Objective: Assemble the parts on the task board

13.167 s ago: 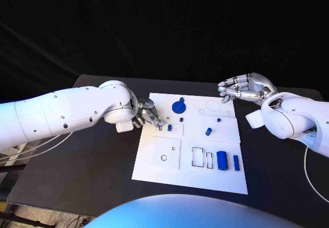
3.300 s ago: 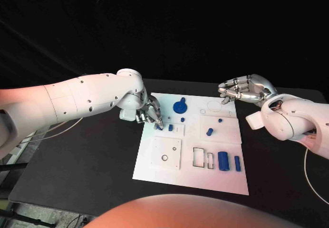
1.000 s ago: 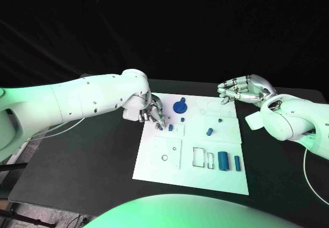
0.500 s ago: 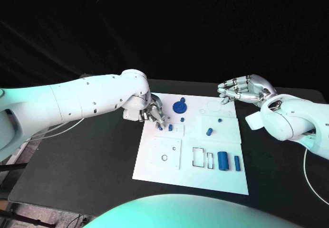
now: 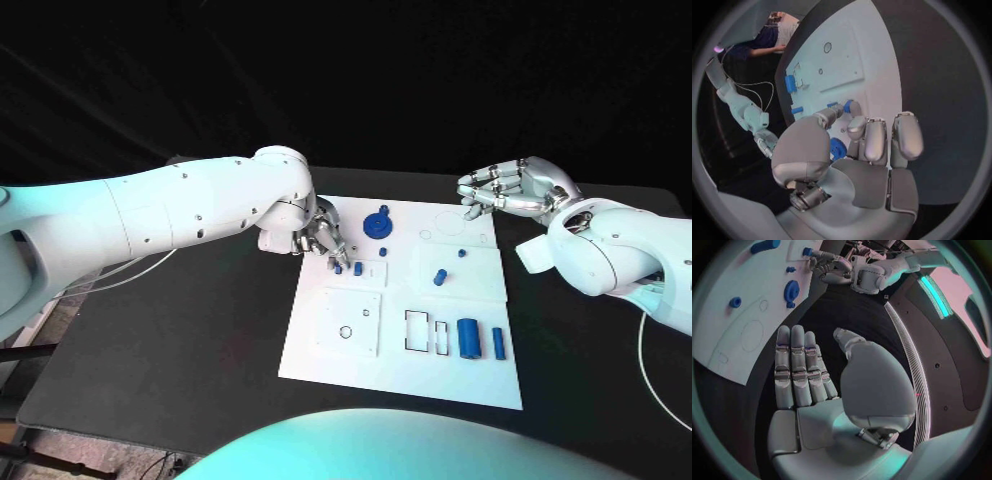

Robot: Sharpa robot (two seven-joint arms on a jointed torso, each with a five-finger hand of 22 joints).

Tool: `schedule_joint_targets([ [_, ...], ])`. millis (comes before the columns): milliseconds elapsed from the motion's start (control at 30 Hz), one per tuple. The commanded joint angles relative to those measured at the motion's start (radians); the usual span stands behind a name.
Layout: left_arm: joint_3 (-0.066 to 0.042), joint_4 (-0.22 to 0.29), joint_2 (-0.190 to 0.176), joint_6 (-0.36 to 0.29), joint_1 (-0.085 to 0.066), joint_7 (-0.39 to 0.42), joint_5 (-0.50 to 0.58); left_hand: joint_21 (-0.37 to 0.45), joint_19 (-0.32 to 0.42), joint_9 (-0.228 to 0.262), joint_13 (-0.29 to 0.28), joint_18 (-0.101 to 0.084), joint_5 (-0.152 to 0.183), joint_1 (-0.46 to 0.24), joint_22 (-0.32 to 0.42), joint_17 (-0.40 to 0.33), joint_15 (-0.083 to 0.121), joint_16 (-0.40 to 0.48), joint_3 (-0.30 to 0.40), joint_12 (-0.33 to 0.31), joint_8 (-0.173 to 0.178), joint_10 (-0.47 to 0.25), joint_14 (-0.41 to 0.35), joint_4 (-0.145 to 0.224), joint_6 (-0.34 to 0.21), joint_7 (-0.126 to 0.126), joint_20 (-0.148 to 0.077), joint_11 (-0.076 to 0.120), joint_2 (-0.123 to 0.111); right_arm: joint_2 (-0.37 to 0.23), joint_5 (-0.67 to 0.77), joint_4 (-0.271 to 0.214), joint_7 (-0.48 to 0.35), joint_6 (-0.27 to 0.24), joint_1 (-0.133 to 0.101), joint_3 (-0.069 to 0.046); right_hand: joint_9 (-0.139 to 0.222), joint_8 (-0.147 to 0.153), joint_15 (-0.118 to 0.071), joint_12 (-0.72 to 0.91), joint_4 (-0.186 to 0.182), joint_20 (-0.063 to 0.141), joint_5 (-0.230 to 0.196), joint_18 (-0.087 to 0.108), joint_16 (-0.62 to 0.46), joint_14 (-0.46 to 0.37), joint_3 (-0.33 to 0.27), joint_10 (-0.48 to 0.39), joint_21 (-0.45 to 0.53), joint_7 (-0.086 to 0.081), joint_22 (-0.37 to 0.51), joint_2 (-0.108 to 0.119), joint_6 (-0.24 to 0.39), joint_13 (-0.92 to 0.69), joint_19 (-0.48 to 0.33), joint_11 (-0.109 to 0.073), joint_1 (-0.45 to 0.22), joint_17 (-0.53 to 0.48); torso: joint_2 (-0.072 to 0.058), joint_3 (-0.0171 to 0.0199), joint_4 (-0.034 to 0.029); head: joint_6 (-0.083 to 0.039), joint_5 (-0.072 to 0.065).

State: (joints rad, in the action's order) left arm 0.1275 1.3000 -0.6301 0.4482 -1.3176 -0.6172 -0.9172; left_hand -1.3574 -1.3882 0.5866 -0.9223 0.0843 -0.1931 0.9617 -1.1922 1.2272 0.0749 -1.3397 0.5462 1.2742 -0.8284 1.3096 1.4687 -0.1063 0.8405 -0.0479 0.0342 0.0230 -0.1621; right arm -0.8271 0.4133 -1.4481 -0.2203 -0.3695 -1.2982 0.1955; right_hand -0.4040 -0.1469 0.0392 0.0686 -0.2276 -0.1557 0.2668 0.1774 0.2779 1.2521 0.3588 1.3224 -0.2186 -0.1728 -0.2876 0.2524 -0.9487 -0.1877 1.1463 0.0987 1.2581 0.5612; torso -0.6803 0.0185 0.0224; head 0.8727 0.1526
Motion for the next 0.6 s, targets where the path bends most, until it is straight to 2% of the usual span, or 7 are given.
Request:
schedule_joint_targets([
  [33,0.004,-0.005,0.002,-0.021,0.005,-0.011,-0.015,0.005,0.000,0.001,0.000,-0.003,0.006,0.007,0.000,0.000,0.004,0.002,-0.012,0.001,0.011,-0.008,0.018,-0.003,0.004,-0.002,-0.002,-0.001,-0.001,0.001,0.001,-0.001,-0.006,0.010,0.001,0.000,-0.001,-0.004,0.004,0.003,-0.001,0.000,-0.001,0.005,-0.002,0.004,-0.007,-0.005,0.004,-0.002,0.001,0.001,0.007,0.001,0.008,0.000,0.008,0.001,0.000,-0.0001,-0.0007,0.000,0.000],
  [600,0.002,0.002,-0.012,-0.036,0.007,-0.010,-0.018,0.009,0.002,0.007,0.000,-0.002,0.049,0.034,0.004,0.001,0.004,0.002,-0.080,0.000,0.017,-0.009,0.018,-0.049,0.010,-0.001,-0.002,-0.001,-0.003,0.001,0.001,-0.001,-0.007,0.011,0.001,0.000,-0.001,-0.004,0.004,0.003,-0.001,0.000,-0.001,0.005,-0.002,0.004,-0.007,-0.005,0.004,-0.002,0.001,0.001,0.007,0.001,0.008,0.000,0.008,0.001,-0.001,-0.0006,0.0007,0.000,0.000],
])
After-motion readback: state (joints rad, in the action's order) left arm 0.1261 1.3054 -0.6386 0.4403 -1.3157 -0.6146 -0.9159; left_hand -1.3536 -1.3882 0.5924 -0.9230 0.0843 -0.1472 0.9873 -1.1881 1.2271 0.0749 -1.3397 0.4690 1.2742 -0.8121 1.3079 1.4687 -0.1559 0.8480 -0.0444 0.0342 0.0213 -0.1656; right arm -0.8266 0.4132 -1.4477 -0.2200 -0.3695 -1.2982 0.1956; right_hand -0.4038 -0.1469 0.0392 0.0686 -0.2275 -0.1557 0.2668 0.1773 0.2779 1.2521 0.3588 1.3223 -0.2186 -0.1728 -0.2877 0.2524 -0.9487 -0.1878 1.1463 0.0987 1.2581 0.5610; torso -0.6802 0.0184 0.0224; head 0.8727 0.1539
